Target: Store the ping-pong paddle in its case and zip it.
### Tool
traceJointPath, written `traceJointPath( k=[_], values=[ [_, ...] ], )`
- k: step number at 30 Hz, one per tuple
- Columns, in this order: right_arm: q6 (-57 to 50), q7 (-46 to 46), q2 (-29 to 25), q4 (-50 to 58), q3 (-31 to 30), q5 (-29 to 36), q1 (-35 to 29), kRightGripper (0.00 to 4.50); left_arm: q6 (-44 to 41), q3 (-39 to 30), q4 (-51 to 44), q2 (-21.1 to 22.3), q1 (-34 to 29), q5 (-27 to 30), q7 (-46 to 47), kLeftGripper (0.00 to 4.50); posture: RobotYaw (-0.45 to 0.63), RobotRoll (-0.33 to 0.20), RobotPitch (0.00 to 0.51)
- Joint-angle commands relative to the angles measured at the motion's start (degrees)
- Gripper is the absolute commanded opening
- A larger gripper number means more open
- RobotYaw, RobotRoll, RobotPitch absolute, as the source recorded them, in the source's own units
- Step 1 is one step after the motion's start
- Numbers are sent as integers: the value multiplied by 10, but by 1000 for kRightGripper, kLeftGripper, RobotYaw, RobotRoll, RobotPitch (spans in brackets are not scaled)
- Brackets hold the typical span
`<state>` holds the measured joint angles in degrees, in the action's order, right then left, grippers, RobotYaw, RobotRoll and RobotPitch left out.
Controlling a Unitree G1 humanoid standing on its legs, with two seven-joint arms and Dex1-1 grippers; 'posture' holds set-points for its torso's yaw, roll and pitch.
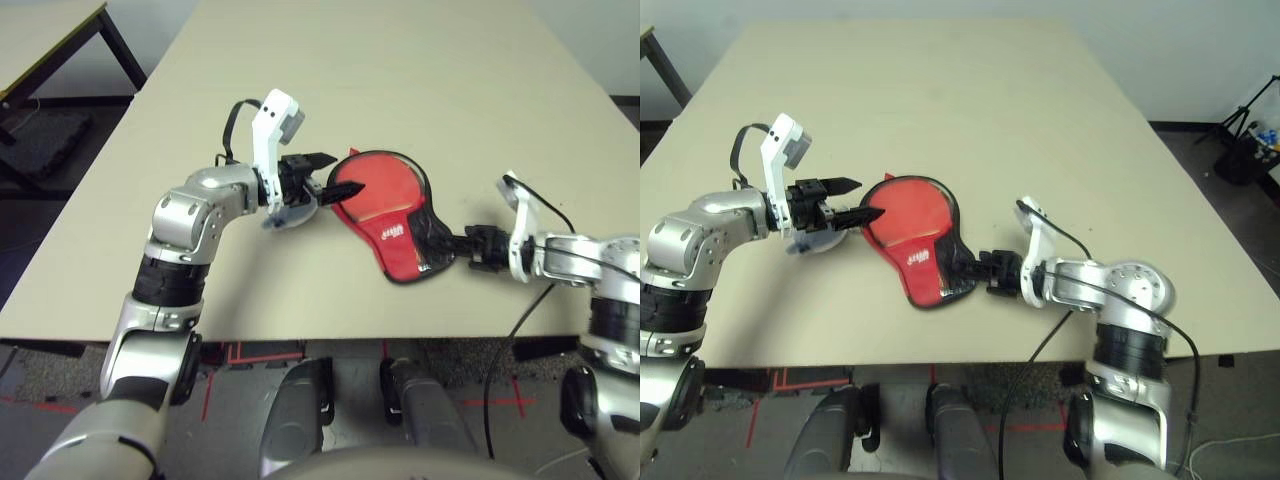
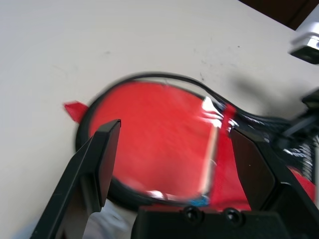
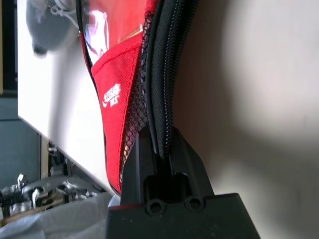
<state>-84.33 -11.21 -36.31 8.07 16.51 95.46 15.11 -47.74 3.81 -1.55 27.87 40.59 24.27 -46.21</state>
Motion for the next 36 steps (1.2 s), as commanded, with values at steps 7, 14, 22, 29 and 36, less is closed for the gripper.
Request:
traceJointPath(
  k=[7,14,22,29,36],
  values=[
    [211,-158,-62,81,-116,175,-47,1,23,23,36,-5,7,-9,-16,4500,-122,0,185],
    [209,-191,-75,44,-155,175,0,337,32,25,47,-5,15,-9,-19,4500,-105,0,181],
    [147,-130,-212,25,-171,175,48,2957,27,21,35,7,5,-7,-16,4500,-93,0,179],
    [138,-89,-246,24,-205,132,167,4468,30,22,36,14,5,-9,-19,4500,-101,0,180],
    [119,76,-168,105,-331,-174,251,4468,81,30,80,74,28,-51,-55,4500,-91,0,179]
  ],
)
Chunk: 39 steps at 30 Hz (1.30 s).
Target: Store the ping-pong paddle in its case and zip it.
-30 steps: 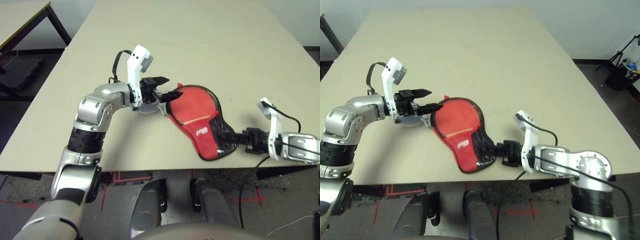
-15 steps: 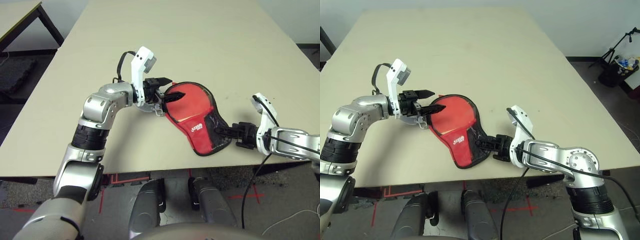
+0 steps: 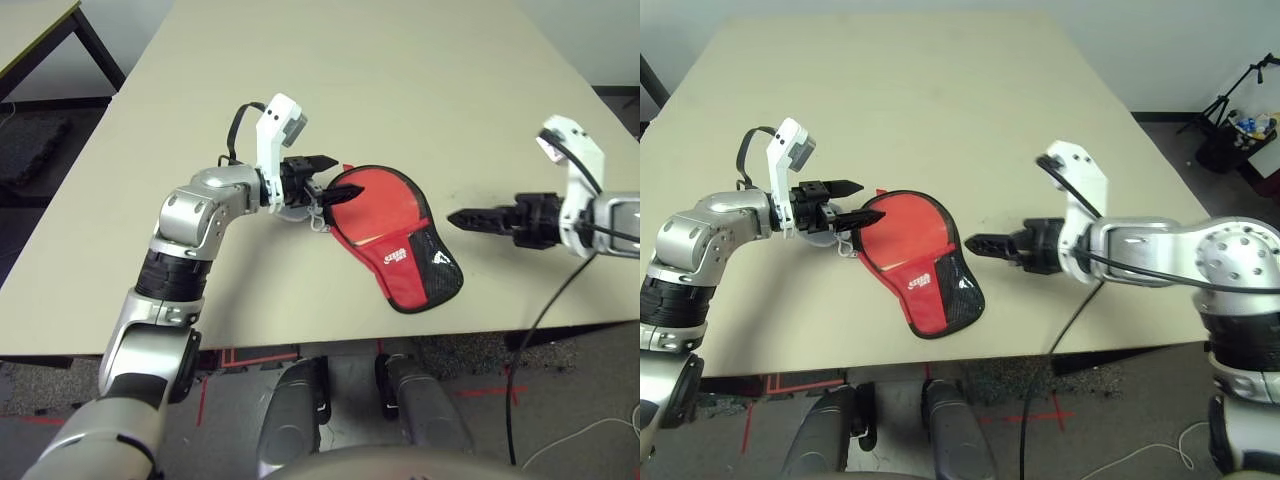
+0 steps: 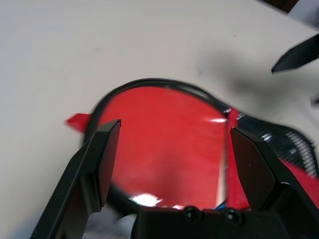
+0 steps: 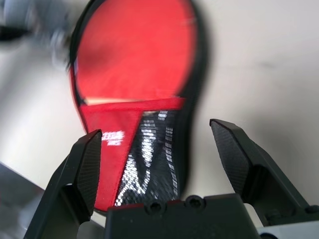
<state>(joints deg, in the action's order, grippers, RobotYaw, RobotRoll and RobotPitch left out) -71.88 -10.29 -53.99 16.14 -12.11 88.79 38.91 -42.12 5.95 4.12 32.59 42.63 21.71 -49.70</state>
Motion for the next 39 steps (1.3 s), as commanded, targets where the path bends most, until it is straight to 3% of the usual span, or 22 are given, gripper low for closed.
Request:
traceJointPath(
  k=[1,10,19,29,39],
  values=[
    [-1,94,14,29,-58,-142,18,4468,35,10,32,38,11,-33,-28,4500,-91,0,179],
    [35,251,74,24,-134,-363,39,4468,102,11,103,112,41,-89,-83,4500,-62,0,172],
    [46,356,123,-6,-178,-491,25,4468,106,31,108,142,45,-110,-146,4500,-47,0,164],
    [52,417,148,-33,-172,-574,16,4468,186,88,165,163,70,-192,-202,4500,-53,0,164],
    [46,440,169,-44,-150,-613,16,4468,266,130,264,101,98,-257,-214,4500,-70,0,164]
  ],
)
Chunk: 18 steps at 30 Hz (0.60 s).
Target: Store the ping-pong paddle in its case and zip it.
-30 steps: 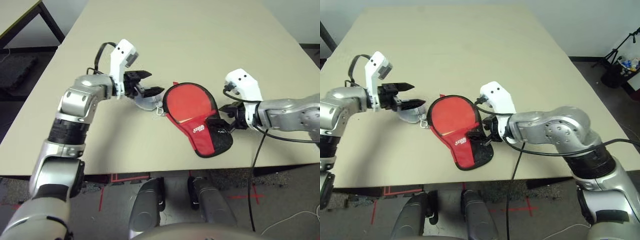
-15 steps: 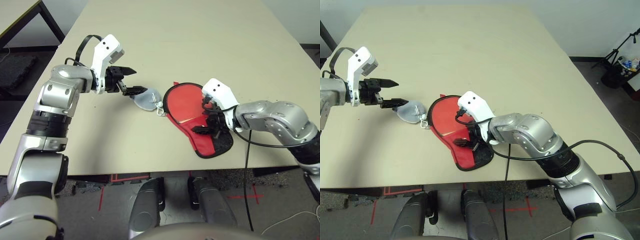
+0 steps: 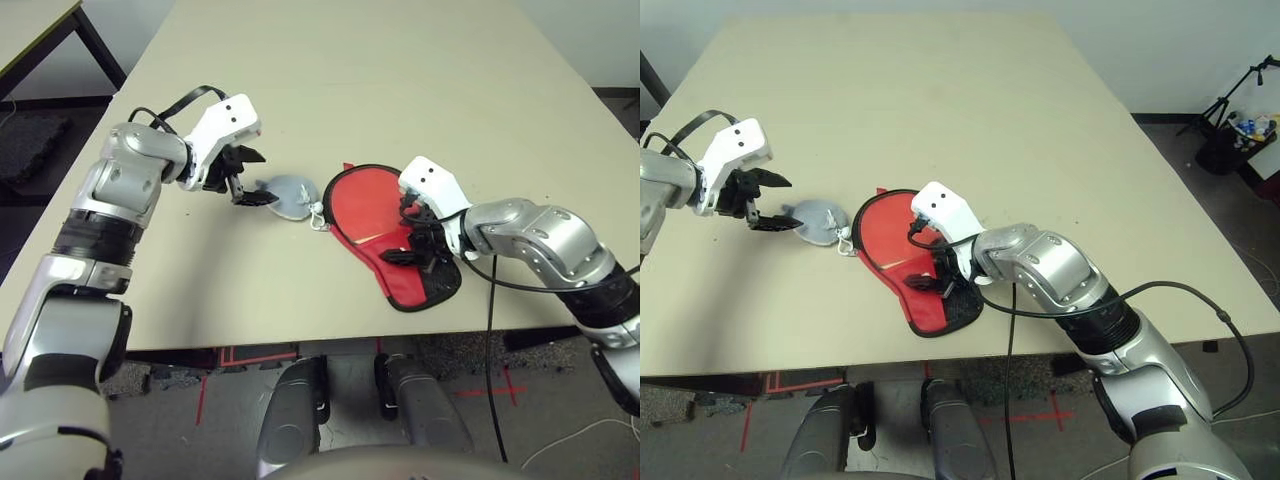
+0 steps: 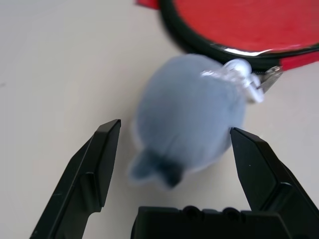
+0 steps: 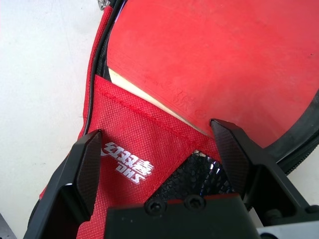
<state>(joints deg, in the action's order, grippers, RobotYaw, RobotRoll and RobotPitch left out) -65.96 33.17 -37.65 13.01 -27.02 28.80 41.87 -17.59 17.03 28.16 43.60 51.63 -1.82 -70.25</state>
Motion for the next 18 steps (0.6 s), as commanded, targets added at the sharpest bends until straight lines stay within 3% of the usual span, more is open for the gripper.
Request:
traceJointPath(
  k=[1,8,11,18],
  values=[
    [-13,8,8,-14,0,-17,-14,4468,23,21,33,-18,10,-24,-11,4500,-70,0,164],
    [-15,22,19,-21,6,-37,-11,4468,63,43,95,-48,24,-59,-26,4500,-73,0,166],
    [-15,26,22,-23,7,-44,-10,4500,68,45,101,-48,26,-69,-37,3896,-76,0,167],
    [-15,38,24,-27,9,-58,-12,4500,83,37,115,-46,35,-80,-47,1626,-75,0,167]
  ],
)
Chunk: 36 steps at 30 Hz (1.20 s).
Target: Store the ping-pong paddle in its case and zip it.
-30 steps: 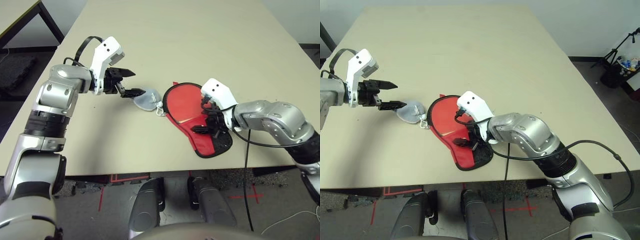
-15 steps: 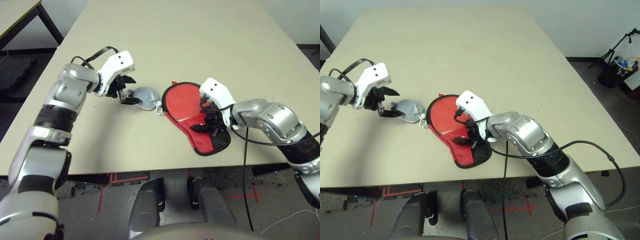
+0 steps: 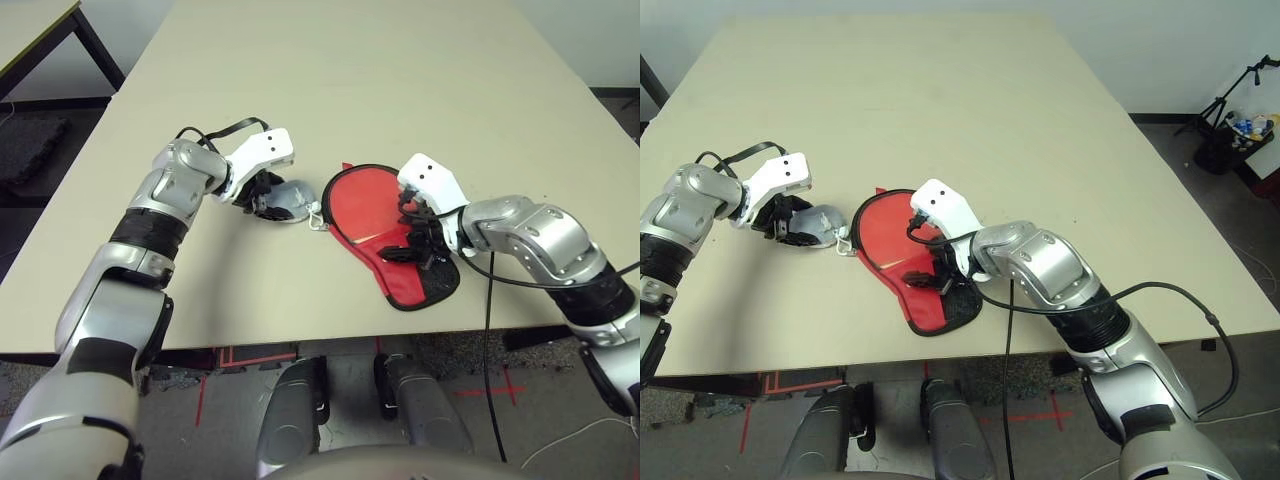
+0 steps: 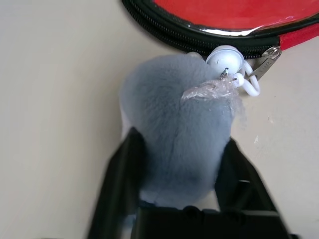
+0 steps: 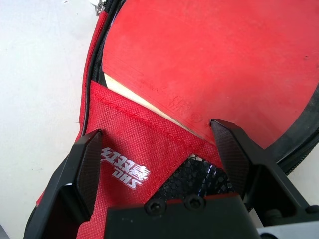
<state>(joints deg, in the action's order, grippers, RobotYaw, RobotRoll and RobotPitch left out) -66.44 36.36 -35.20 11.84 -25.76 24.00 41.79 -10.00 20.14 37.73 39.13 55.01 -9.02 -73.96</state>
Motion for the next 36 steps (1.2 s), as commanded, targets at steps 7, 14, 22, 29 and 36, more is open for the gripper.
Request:
traceJointPath(
  k=[7,14,22,29,36],
  values=[
    [-14,12,0,-12,-4,-19,-19,4500,67,8,138,-25,65,-53,78,242,-76,0,175],
    [-12,15,-1,-8,-14,-35,-28,4500,119,9,302,-90,150,-106,267,234,-80,0,186],
    [1,21,-6,5,-37,-64,-40,4500,110,1,378,-165,197,-138,428,232,-96,0,204],
    [1,27,1,9,-45,-79,-45,4500,99,-12,397,-209,212,-144,518,231,-109,0,219],
    [1,32,13,7,-53,-87,-48,4500,93,-21,406,-262,228,-151,581,231,-123,0,244]
  ],
)
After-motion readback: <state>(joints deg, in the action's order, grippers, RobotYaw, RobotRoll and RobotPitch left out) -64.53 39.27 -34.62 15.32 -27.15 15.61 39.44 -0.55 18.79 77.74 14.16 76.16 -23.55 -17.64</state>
